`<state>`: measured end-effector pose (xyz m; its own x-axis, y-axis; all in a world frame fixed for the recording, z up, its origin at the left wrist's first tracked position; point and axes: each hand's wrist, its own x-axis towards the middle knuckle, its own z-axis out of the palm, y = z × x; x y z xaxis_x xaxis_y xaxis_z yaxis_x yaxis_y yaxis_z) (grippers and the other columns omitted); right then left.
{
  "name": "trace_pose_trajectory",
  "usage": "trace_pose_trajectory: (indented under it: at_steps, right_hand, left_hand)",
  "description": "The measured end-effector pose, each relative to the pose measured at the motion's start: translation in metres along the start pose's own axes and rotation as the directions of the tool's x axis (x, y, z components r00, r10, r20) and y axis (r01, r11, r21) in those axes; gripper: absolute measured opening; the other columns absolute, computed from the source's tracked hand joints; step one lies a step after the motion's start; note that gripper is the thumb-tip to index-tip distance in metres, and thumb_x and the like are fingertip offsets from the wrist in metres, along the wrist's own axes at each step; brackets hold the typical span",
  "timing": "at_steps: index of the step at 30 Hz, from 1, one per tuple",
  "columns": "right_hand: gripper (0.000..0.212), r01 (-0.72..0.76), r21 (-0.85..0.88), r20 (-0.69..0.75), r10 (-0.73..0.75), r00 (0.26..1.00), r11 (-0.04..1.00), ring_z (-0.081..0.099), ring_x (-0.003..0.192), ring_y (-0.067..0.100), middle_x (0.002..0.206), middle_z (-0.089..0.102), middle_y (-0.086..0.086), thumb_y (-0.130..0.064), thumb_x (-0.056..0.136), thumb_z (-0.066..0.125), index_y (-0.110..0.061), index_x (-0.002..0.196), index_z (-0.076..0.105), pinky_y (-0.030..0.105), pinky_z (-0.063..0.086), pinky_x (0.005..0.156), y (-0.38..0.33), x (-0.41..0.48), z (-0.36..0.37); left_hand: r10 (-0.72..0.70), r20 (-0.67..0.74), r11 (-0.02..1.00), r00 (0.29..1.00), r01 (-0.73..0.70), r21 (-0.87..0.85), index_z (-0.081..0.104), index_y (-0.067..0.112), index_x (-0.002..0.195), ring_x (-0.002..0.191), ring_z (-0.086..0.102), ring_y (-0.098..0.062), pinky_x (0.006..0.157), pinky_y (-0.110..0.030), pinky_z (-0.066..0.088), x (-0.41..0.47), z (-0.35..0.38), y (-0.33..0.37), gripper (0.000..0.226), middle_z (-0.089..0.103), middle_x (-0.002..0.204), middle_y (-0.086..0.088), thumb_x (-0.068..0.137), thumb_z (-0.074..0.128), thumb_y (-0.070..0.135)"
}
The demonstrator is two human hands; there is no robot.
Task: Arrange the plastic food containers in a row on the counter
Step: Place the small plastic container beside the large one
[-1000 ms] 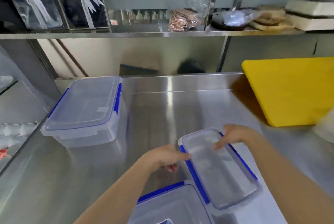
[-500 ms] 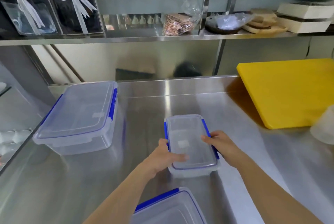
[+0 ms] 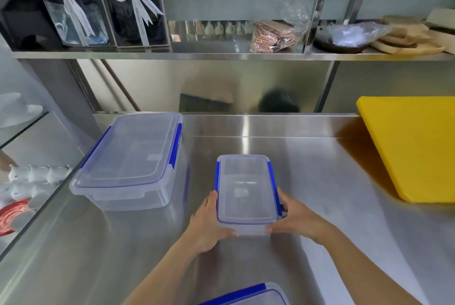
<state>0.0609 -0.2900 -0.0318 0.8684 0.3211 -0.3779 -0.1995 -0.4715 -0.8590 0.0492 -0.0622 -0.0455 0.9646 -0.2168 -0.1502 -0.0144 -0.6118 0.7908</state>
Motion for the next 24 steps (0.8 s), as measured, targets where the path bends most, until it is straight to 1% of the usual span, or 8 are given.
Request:
trace_pose_trajectory:
  at_steps: [4, 8, 11, 13, 15, 17, 19, 24]
  right_hand:
    - [0.076, 0.035, -0.009, -0.105, -0.036, 0.994, 0.999, 0.061, 0.095, 0.005, 0.103, 0.062, -0.021, -0.017, 0.066, 0.082, -0.047, 0.122, 0.041, 0.022, 0.054, 0.076, -0.008, 0.023, 0.009]
    - [0.062, 0.010, -0.085, -0.240, -0.030, 0.970, 0.996, 0.060, 0.073, 0.006, 0.093, 0.062, -0.018, -0.024, 0.068, 0.079, -0.035, 0.123, 0.051, 0.026, 0.051, 0.069, -0.019, 0.056, 0.014]
    - [0.056, -0.038, -0.220, -0.333, -0.039, 0.942, 0.975, 0.060, 0.078, 0.018, 0.094, 0.066, -0.002, -0.034, 0.071, 0.074, -0.026, 0.123, 0.056, 0.033, 0.052, 0.075, -0.024, 0.070, 0.017]
    - [0.057, -0.051, -0.248, -0.343, -0.039, 0.939, 0.967, 0.061, 0.088, 0.023, 0.101, 0.066, 0.004, -0.038, 0.073, 0.071, -0.023, 0.125, 0.054, 0.035, 0.051, 0.078, -0.028, 0.082, 0.018]
    - [0.061, -0.062, -0.273, -0.344, -0.037, 0.938, 0.960, 0.059, 0.097, 0.025, 0.112, 0.064, 0.007, -0.038, 0.077, 0.069, -0.017, 0.130, 0.049, 0.035, 0.049, 0.080, -0.034, 0.095, 0.020]
    - [0.065, -0.078, -0.300, -0.346, -0.032, 0.938, 0.951, 0.058, 0.102, 0.028, 0.118, 0.062, 0.010, -0.039, 0.079, 0.067, -0.012, 0.133, 0.044, 0.037, 0.048, 0.083, -0.039, 0.106, 0.020]
    - [0.066, -0.093, -0.335, -0.336, -0.027, 0.941, 0.938, 0.058, 0.107, 0.029, 0.122, 0.061, 0.009, -0.043, 0.081, 0.064, -0.015, 0.136, 0.041, 0.038, 0.049, 0.085, -0.042, 0.114, 0.020]
    - [0.075, -0.137, -0.408, -0.325, -0.004, 0.946, 0.903, 0.054, 0.118, 0.030, 0.133, 0.055, 0.008, -0.050, 0.086, 0.055, -0.021, 0.147, 0.023, 0.038, 0.046, 0.087, -0.047, 0.132, 0.015]
  left_hand:
    - [-0.094, -0.233, 0.982, 0.968, 0.129, 0.140, 0.049, 0.016, 0.127, 0.114, 0.047, -0.020, 0.101, -0.031, 0.043, 0.010, -0.002, -0.006, 0.059, 0.040, 0.116, 0.002, 0.073, 0.074, 0.019]
    - [-0.023, -0.371, 0.939, 0.928, 0.148, 0.312, 0.045, 0.014, 0.133, 0.120, 0.047, -0.021, 0.104, -0.028, 0.038, 0.028, -0.008, -0.009, 0.046, 0.045, 0.131, -0.001, 0.089, 0.058, 0.019]
    - [0.034, -0.403, 0.887, 0.915, 0.158, 0.434, 0.038, 0.016, 0.137, 0.126, 0.044, -0.019, 0.108, -0.027, 0.032, 0.032, -0.010, -0.006, 0.042, 0.044, 0.138, 0.000, 0.095, 0.045, 0.023]
    - [0.037, -0.391, 0.848, 0.920, 0.177, 0.499, 0.030, 0.014, 0.143, 0.137, 0.034, -0.019, 0.115, -0.026, 0.021, 0.039, -0.011, -0.008, 0.050, 0.036, 0.149, -0.001, 0.097, 0.040, 0.031]
    - [0.007, -0.349, 0.816, 0.937, 0.196, 0.544, 0.010, 0.011, 0.150, 0.148, 0.012, -0.017, 0.119, -0.027, 0.001, 0.049, -0.014, -0.015, 0.070, 0.016, 0.160, -0.003, 0.095, 0.037, 0.044]
    - [-0.017, -0.306, 0.791, 0.952, 0.200, 0.578, -0.012, 0.013, 0.149, 0.148, -0.009, -0.014, 0.115, -0.028, -0.012, 0.055, -0.015, -0.024, 0.088, -0.006, 0.162, -0.001, 0.089, 0.034, 0.060]
    - [-0.038, -0.300, 0.778, 0.953, 0.216, 0.590, -0.020, 0.014, 0.147, 0.140, -0.023, -0.011, 0.112, -0.030, -0.014, 0.061, -0.016, -0.031, 0.097, -0.015, 0.161, -0.001, 0.085, 0.032, 0.068]
    - [-0.100, -0.266, 0.766, 0.959, 0.245, 0.594, -0.020, 0.013, 0.147, 0.146, -0.020, -0.018, 0.115, -0.035, -0.014, 0.078, -0.023, -0.030, 0.101, -0.020, 0.160, -0.002, 0.083, 0.034, 0.070]
